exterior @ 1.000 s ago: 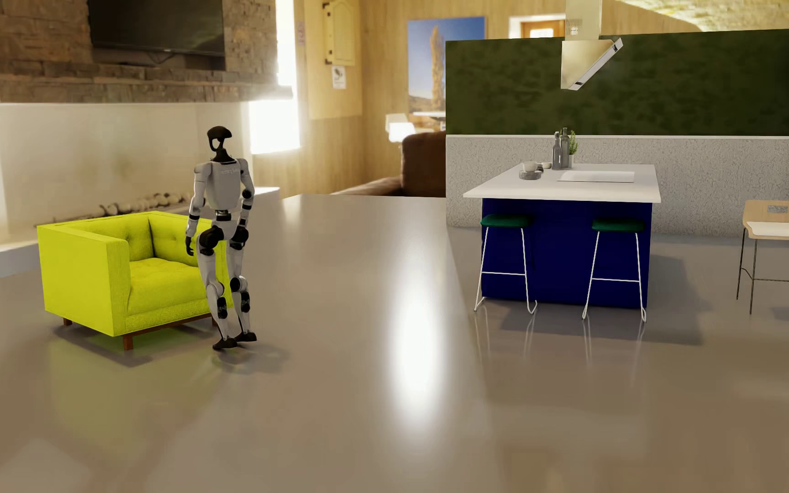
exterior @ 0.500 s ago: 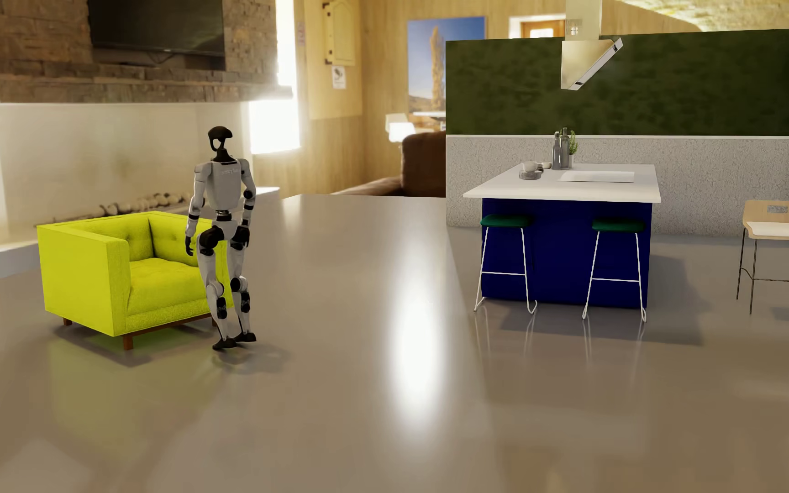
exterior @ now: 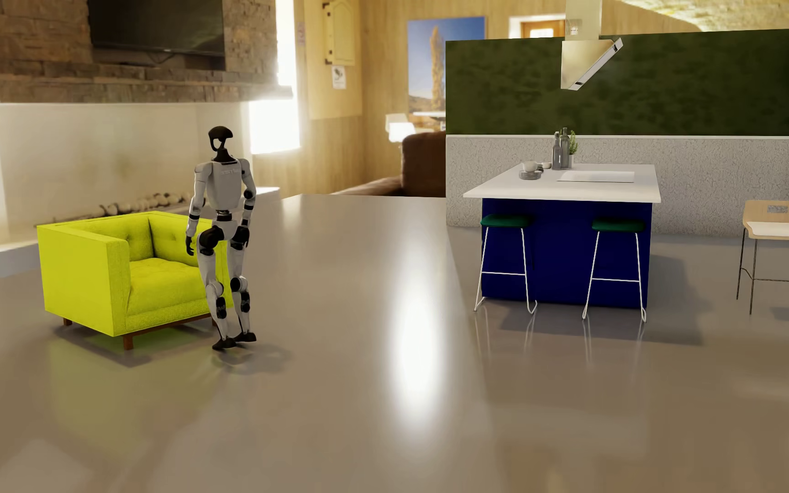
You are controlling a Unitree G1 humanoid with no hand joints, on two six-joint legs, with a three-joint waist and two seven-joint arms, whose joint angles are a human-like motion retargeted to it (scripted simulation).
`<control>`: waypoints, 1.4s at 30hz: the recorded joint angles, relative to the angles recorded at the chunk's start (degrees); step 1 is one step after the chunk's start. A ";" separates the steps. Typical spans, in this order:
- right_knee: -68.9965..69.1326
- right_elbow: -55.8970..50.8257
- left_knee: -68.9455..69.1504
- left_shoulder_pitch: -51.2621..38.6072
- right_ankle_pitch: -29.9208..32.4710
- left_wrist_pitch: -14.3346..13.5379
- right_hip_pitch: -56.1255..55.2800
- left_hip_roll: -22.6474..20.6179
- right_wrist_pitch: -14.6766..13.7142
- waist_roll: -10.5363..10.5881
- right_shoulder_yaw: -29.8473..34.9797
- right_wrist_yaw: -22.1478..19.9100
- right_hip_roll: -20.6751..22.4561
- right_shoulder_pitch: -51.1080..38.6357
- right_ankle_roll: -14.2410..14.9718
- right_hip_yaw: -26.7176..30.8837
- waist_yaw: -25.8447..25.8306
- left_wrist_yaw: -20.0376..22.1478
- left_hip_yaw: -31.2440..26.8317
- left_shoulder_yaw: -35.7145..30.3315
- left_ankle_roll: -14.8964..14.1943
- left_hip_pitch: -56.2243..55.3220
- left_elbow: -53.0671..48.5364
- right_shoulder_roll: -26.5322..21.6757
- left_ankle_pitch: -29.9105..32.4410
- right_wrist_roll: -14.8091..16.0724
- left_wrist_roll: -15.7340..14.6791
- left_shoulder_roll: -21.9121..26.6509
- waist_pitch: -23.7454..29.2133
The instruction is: Stand still
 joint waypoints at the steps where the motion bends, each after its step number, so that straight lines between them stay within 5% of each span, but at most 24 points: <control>1: -0.15 0.04 -0.05 0.19 0.09 0.00 -0.08 0.06 0.00 0.04 0.13 0.00 0.03 0.02 0.00 0.00 0.15 0.00 0.00 -0.23 0.00 -0.11 0.17 0.07 0.06 0.00 0.00 -0.08 -0.16; 42: -1.43 -2.95 -1.16 -1.43 0.43 0.00 -0.57 -1.00 0.00 -1.29 2.00 0.00 -0.47 -0.34 0.00 0.00 1.41 0.00 0.00 -1.42 0.00 0.06 0.15 -0.70 -0.40 0.00 0.00 1.26 0.51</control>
